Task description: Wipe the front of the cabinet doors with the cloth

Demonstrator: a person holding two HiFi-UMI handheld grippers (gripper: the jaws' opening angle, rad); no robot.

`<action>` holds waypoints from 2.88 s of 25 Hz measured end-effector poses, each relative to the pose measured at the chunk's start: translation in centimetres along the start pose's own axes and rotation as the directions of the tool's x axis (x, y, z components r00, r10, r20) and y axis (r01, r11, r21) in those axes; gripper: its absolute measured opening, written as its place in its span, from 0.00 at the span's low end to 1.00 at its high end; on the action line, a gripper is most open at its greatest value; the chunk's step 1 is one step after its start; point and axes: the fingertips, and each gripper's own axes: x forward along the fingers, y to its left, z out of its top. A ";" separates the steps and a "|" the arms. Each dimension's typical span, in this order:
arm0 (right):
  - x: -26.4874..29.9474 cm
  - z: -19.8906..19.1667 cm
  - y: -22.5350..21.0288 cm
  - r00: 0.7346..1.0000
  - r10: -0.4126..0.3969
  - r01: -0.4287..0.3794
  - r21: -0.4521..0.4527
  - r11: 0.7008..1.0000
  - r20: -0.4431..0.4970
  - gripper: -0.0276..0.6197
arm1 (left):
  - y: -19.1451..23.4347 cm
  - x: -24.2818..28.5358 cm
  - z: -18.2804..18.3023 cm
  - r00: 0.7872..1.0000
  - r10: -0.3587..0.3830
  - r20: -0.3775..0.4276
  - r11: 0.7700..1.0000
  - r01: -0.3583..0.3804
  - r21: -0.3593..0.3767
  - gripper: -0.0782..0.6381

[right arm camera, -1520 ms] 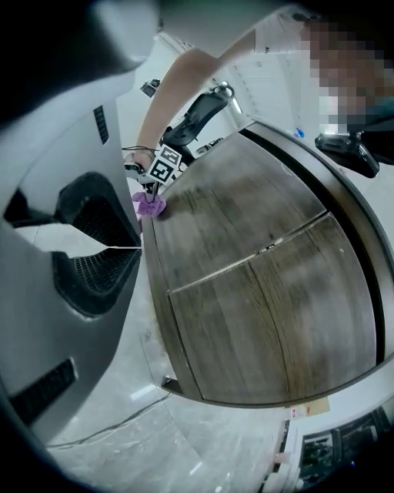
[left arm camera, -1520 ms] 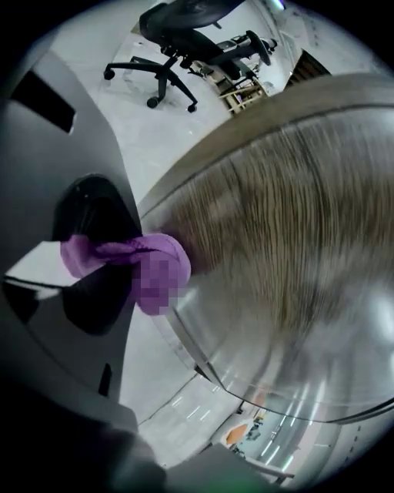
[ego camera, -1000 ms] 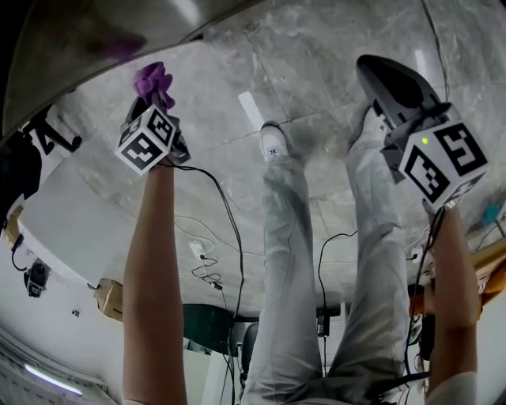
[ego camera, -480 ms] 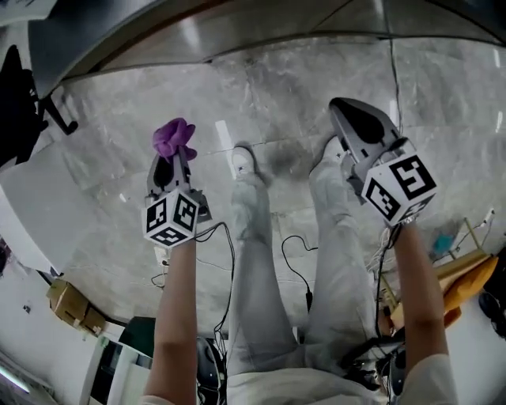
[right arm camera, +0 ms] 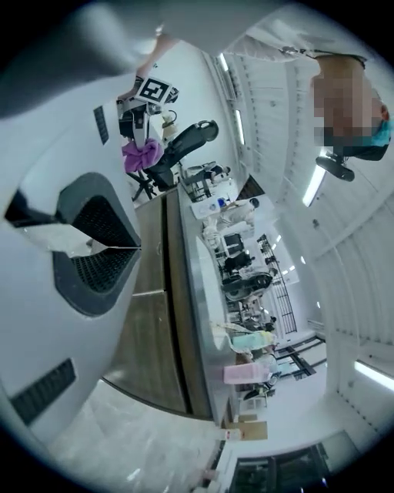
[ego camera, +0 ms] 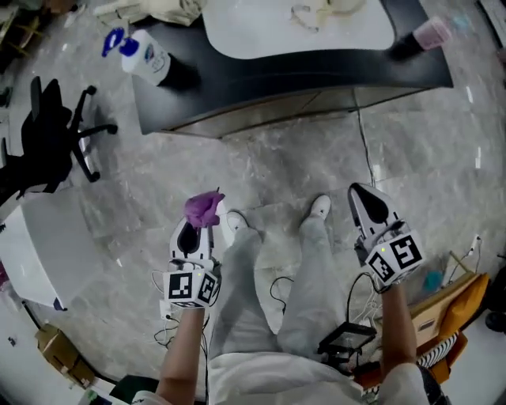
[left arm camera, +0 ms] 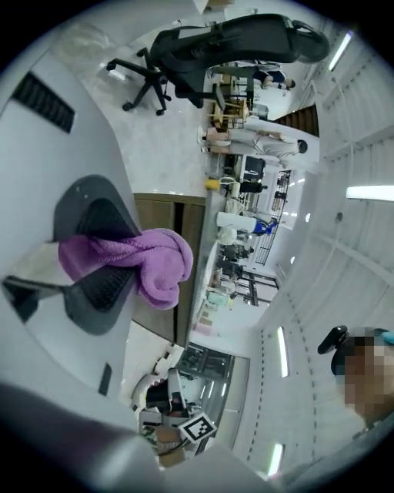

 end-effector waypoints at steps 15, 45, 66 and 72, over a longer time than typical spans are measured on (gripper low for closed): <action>-19.6 16.1 9.2 0.960 -0.179 0.194 -0.049 0.980 0.213 0.09 | -2.0 -15.3 19.5 0.948 -0.126 0.293 0.992 0.121 0.038 0.22; -29.4 20.7 25.4 0.855 0.163 -0.180 -0.014 0.984 0.492 0.09 | -13.9 -37.1 25.6 0.867 -0.092 0.490 0.995 0.105 0.002 0.23; -33.9 16.8 38.0 0.800 -0.205 0.145 0.150 0.978 0.563 0.09 | -6.2 -45.5 26.8 0.806 -0.375 0.459 0.927 0.317 0.201 0.23; -31.4 14.7 44.4 0.821 -0.225 0.166 0.158 0.973 0.525 0.09 | 2.1 -47.6 22.3 0.859 -0.338 0.385 0.941 0.303 0.151 0.23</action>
